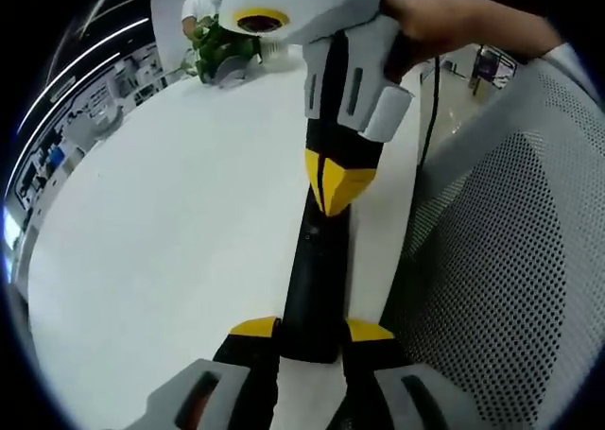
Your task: Press the specified remote control buttons in sequence, fully releasing each button before pressing the next.
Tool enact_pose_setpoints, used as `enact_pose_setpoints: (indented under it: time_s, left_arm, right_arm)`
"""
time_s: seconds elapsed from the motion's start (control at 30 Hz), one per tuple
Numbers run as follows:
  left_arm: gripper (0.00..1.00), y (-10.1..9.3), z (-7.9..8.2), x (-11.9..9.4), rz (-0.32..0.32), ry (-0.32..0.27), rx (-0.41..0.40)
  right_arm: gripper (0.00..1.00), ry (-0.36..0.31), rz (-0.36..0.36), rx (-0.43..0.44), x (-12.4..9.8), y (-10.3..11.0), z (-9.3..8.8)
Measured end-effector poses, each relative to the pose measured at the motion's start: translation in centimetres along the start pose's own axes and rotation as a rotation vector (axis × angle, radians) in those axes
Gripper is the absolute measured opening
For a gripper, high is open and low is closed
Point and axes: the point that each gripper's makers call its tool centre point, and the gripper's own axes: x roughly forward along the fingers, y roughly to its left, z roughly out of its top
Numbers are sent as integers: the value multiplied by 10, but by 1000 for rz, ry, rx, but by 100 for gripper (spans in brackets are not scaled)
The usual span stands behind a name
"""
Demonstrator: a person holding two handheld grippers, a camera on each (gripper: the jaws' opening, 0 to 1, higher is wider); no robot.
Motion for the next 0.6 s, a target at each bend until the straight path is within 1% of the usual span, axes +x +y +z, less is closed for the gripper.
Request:
enact_pose_setpoints:
  time_s: [0.13,0.17,0.23,0.47,0.6]
  left_arm:
    - [25,1,-1,1,2,-3,-6]
    - [25,1,-1,1,3,-4,-8]
    - [25,1,-1,2,3,-5,-10]
    - [25,1,-1,2,2,0,-6]
    - [25,1,-1,2,0,0,-8]
  right_arm:
    - [0,-46,-36,-214,0,2,1]
    - [0,-56,-53,-254,0,2,0]
    - [0,-59,-64,-262,1,3,0]
    - [0,-39,-55,-301,1,2,1]
    - [4,-44,-52,-303,0,3,2]
